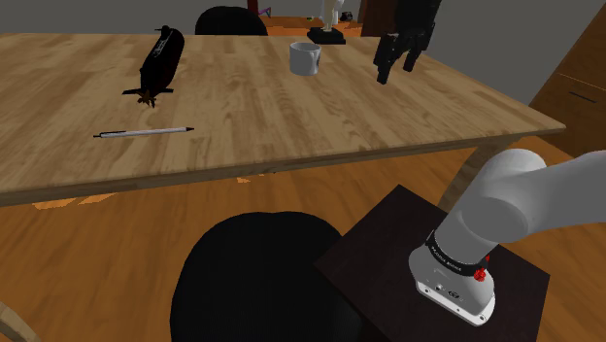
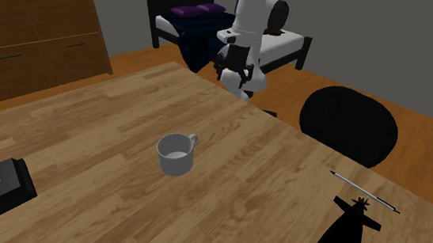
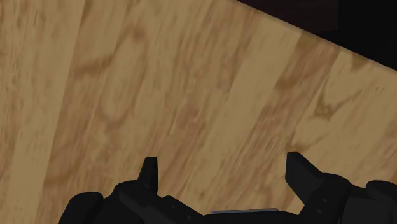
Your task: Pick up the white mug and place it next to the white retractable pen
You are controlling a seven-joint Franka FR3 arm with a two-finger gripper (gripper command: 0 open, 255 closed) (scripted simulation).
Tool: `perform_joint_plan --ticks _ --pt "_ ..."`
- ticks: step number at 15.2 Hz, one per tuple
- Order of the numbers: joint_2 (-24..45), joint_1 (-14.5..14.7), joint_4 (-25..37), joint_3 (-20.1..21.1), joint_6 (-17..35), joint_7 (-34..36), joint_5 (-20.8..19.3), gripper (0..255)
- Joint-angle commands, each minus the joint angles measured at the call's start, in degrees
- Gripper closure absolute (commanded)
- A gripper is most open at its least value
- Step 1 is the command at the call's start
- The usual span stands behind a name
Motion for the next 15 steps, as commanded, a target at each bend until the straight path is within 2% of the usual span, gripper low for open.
perform_joint_plan --ticks 1,8,15 --pt "0.0 0.0 0.0 0.0 0.0 0.0 0.0 0" --pt "14.9 -0.7 9.0 -4.5 6.8 -3.6 0.2 0" --pt "30.2 -0.9 21.5 -8.5 10.1 -8.0 2.7 0"
